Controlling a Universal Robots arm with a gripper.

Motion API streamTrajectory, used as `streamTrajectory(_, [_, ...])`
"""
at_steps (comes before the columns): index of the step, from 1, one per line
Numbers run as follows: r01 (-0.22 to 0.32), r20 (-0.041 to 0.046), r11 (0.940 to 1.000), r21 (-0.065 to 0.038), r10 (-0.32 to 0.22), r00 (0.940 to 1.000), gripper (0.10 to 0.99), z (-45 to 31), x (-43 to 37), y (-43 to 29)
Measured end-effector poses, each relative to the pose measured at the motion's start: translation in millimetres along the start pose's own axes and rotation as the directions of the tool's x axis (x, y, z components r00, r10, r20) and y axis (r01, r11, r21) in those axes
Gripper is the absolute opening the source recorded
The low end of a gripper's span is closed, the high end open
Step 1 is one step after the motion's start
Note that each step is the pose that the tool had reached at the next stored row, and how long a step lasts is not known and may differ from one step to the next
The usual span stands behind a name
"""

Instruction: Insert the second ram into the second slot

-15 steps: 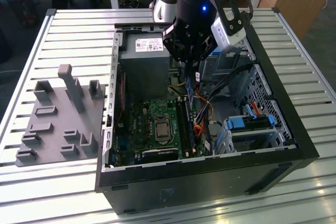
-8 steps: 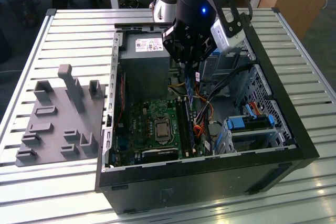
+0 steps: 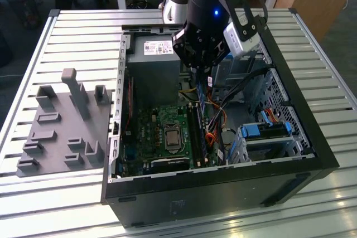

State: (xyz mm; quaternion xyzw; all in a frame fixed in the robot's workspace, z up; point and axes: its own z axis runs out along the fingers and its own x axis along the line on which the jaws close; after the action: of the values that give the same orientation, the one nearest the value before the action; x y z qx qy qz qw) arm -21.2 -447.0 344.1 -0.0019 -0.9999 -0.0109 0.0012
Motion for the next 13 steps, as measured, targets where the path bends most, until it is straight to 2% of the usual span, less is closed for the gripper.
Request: streamTrajectory(13, [0.000,0.0000,1.0000,0.000,0.000,1.0000,0.137,2.7,0.0,-0.1])
